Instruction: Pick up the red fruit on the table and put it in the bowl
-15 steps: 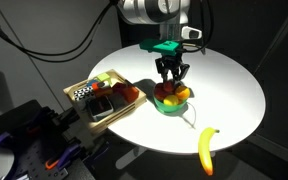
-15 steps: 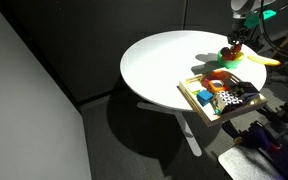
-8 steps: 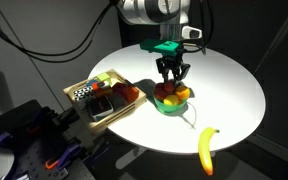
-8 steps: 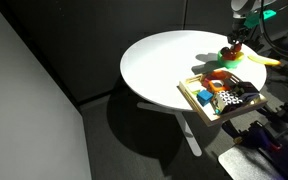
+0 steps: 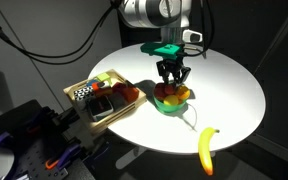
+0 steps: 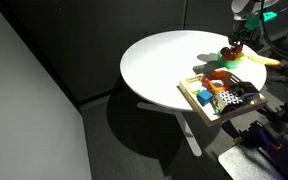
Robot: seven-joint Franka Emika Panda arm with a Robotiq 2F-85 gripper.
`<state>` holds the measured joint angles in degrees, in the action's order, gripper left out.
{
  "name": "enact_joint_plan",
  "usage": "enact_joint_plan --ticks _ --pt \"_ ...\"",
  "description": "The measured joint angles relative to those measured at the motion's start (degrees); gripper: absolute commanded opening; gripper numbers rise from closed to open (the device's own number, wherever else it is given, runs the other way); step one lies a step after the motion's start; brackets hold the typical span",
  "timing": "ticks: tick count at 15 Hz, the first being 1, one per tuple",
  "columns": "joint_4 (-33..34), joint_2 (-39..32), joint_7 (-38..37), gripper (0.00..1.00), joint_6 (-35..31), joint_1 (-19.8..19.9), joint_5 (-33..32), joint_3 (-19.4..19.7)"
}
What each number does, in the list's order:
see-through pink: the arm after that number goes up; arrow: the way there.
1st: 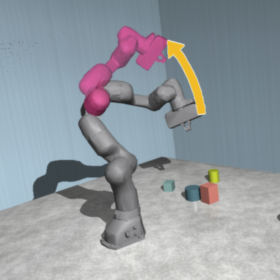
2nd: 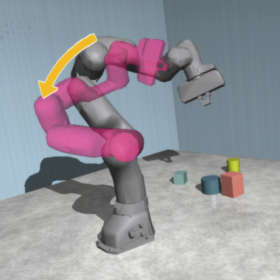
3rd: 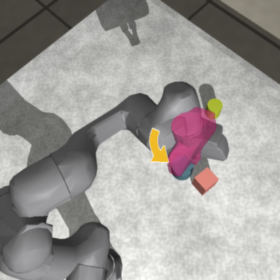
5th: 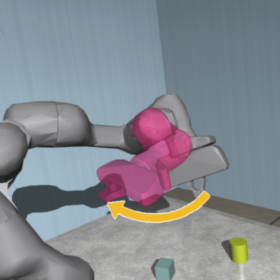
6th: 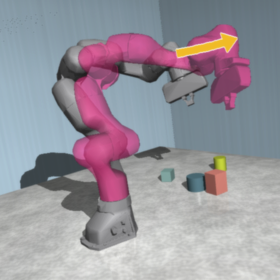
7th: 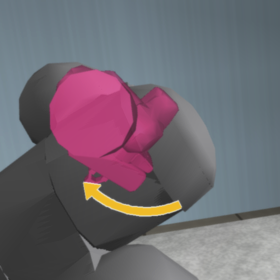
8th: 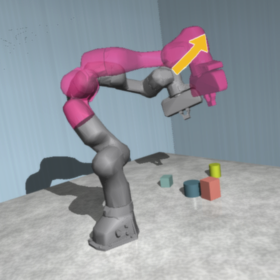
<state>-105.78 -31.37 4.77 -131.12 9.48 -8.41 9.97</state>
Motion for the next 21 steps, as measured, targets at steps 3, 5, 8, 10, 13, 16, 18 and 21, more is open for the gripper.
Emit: enact_joint_plan --ticks 3,5,8,10,13,16,18,21 --pt "0.00 -0.24 -0.12 0.79 0.00 0.00 0.00 0.10" --pt "0.01 -0.29 -0.16 0.94 0.00 0.00 0.00 0.15" --pt "0.10 -0.28 -0.16 1.00 0.00 0.01 0.00 0.28" --pt "0.20 -0.21 -0.16 1.00 0.00 0.06 0.00 0.30" --pt "0.25 0.30 -0.16 1.00 0.00 0.28 0.00 0.31" --pt "0.25 1.07 -0.16 1.00 0.29 0.60 0.02 0.33" --pt "0.21 1.81 -0.16 1.00 1.03 0.84 0.02 0.33" --pt "-0.05 3.32 -0.08 1.00 3.45 1.11 0.02 0.33"
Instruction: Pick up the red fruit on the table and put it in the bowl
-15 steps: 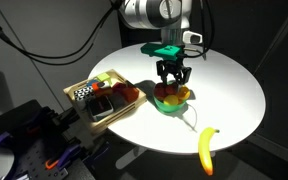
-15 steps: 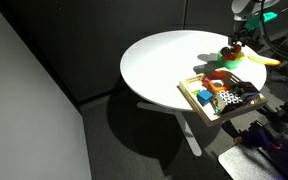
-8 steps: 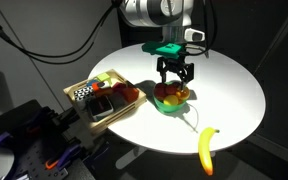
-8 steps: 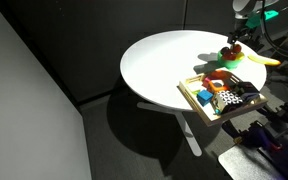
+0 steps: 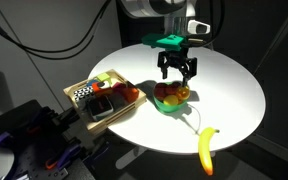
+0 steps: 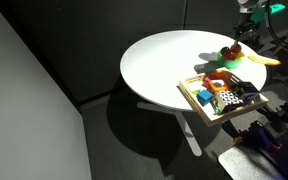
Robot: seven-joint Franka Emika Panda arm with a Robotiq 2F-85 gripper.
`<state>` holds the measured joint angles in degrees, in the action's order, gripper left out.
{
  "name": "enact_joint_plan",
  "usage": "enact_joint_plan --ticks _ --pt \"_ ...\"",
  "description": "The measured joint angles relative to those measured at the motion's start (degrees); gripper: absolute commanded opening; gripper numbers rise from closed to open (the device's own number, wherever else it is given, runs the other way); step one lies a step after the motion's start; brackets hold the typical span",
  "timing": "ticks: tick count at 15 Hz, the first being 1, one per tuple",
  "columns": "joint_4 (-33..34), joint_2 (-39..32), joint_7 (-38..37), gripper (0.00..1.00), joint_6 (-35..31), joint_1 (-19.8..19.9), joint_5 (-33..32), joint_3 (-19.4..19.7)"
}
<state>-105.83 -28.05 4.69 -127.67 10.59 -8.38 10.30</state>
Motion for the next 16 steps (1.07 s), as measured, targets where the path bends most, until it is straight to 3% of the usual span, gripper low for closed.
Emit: enact_joint_plan --ticks 16 --pt "-7.32 14.07 3.90 1.00 16.19 0.14 -1.18 0.33"
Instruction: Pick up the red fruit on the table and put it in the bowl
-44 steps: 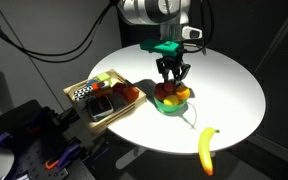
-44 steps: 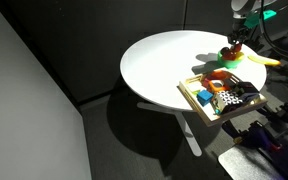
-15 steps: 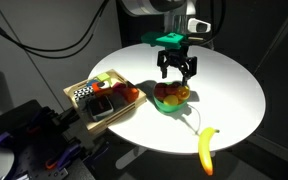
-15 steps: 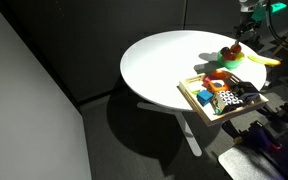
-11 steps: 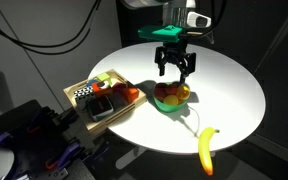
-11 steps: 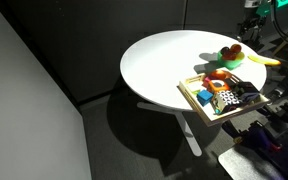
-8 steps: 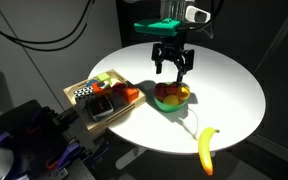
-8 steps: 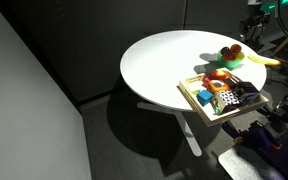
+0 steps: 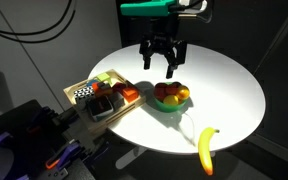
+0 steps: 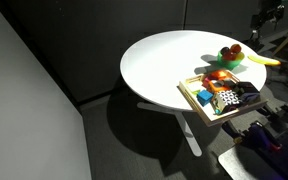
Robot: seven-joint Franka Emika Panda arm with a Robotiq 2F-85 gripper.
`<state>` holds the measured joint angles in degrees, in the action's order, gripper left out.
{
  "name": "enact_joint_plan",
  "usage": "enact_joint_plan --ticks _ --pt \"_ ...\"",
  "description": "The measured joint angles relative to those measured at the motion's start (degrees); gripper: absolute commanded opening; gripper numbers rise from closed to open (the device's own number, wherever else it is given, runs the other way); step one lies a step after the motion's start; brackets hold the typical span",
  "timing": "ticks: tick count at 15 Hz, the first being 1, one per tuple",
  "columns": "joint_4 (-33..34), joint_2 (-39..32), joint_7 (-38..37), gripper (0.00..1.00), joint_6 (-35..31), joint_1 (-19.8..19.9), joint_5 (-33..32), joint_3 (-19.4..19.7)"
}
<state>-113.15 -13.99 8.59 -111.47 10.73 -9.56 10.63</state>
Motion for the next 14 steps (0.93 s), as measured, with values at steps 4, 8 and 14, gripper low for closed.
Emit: enact_joint_plan --ticks 4,8,14 --pt "-2.22 4.16 2.86 1.00 2.17 -0.01 0.00 -0.07" --pt "-5.01 8.73 5.08 1.00 2.19 -0.05 0.00 -0.31" --pt "-9.75 15.45 5.23 1.00 -0.48 -0.37 1.06 -0.59"
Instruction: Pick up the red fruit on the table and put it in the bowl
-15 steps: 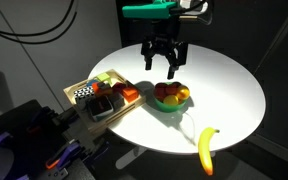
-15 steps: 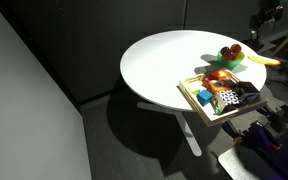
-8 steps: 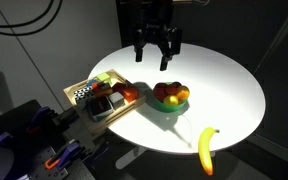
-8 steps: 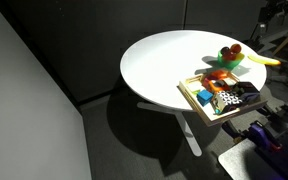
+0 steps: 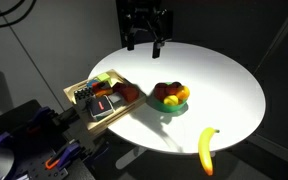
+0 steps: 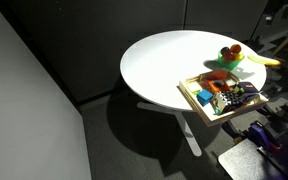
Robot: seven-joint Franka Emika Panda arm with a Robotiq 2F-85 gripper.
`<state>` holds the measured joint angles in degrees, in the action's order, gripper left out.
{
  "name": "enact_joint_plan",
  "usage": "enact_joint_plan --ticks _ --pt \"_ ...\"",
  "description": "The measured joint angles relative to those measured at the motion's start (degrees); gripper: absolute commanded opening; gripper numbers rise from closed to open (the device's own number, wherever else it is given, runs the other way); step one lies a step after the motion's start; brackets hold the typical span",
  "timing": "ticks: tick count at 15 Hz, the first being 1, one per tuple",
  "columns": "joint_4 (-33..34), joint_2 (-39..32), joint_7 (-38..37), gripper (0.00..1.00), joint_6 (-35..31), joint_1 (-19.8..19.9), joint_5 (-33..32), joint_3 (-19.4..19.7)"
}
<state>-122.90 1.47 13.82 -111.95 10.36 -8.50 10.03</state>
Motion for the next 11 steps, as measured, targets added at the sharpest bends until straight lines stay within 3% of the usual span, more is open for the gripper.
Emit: enact_joint_plan --ticks 5,11 --pt "-3.53 3.41 -0.08 1.00 -6.38 -0.06 3.32 0.00" --pt "-3.66 3.12 -0.08 1.00 -6.60 -0.08 3.41 0.00"
